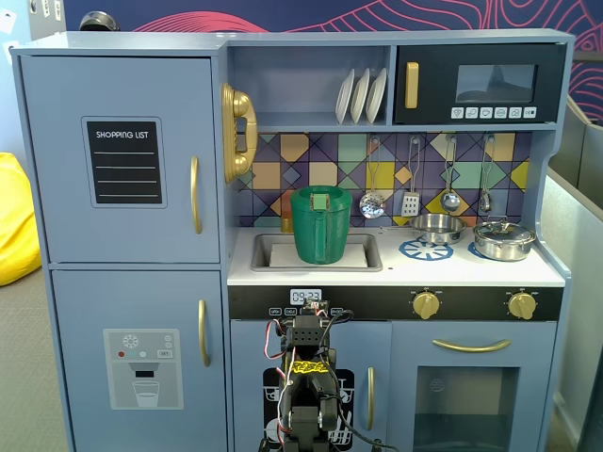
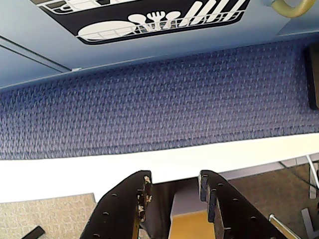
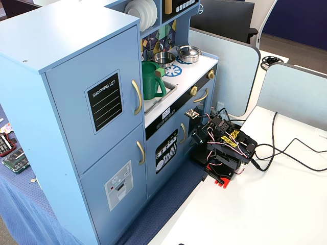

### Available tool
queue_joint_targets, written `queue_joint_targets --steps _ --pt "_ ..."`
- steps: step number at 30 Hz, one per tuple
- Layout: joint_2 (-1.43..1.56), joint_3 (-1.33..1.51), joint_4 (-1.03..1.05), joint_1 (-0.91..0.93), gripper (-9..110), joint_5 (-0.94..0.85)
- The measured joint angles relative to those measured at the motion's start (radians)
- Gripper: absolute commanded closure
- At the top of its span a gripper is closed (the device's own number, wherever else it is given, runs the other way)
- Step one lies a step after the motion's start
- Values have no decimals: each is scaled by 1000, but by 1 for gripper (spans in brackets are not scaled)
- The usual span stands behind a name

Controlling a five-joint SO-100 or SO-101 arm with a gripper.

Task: Open the left cabinet door

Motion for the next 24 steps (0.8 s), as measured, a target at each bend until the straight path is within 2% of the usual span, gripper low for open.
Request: queue_joint_targets --steps 15,19,24 --pt "0 0 5 -8 101 -37" --pt "-23 37 -101 -66 101 12" --pt "-8 35 -359 -160 101 6"
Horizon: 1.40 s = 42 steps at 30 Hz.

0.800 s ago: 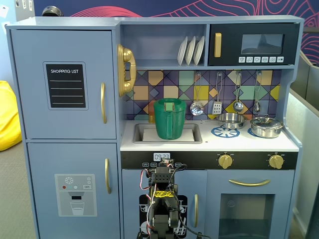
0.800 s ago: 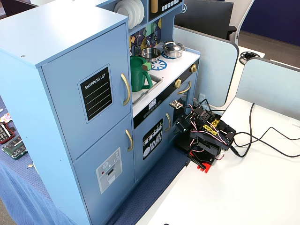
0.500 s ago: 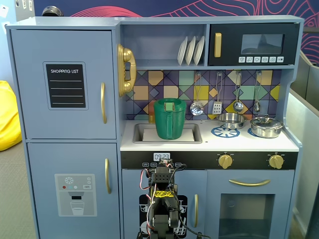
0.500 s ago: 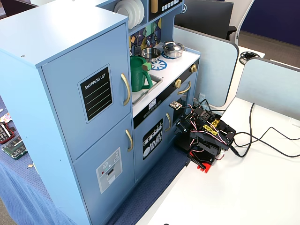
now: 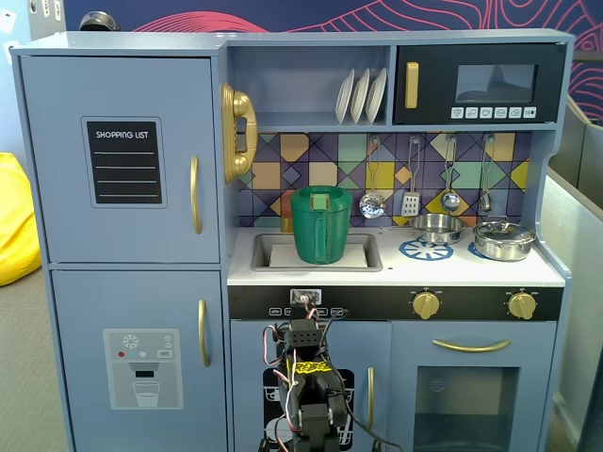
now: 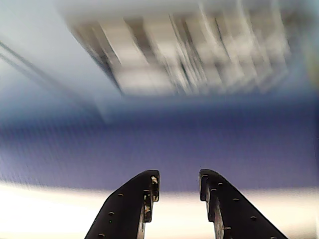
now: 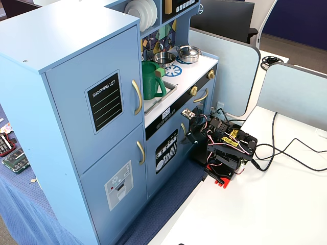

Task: Open the left cabinet door

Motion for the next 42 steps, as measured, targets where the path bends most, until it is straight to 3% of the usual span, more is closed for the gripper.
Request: queue_joint_targets --steps 6,18,34,42 --pt "-12 -112 -250 -135 101 -9" --pt "-179 -523 -434 -390 98 -153" --pt "-517 -716 -825 -459 85 -87" --pt "-678 -830 -930 -500 85 -98"
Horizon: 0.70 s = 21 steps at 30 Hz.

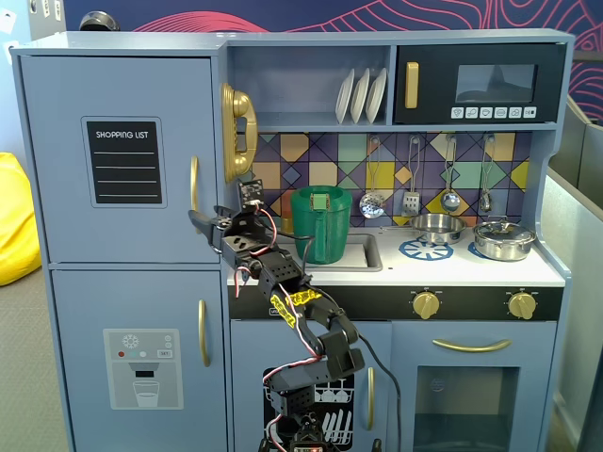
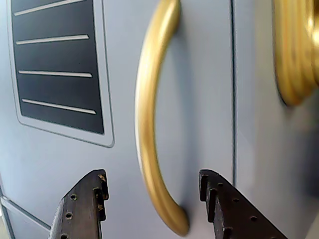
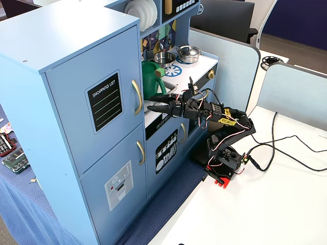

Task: Open the left cabinet door

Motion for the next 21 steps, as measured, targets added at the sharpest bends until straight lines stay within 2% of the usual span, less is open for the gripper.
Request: queue_joint_targets --steps 13,21 --pt "-189 -121 -77 -77 86 -71" --pt "-192 -126 -86 -209 88 -199"
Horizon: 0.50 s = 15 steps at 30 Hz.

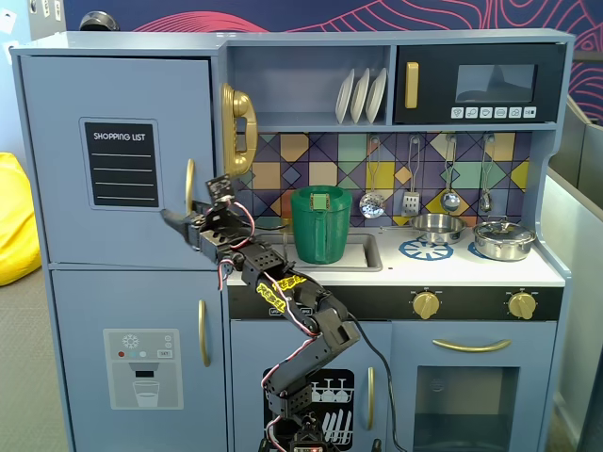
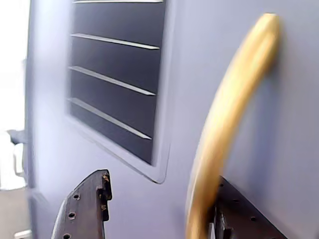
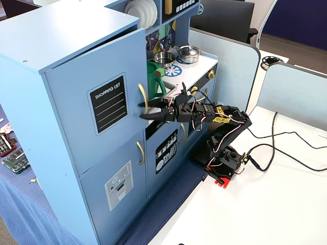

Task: Open the left cabinet door

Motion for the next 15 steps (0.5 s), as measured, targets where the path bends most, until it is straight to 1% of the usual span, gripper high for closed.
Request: queue_joint_targets --steps 7,10,15 --pt "130 123 0 -166 88 -140" --pt "202 172 17 -183 89 -178" --pt "330 242 34 -187 89 -192"
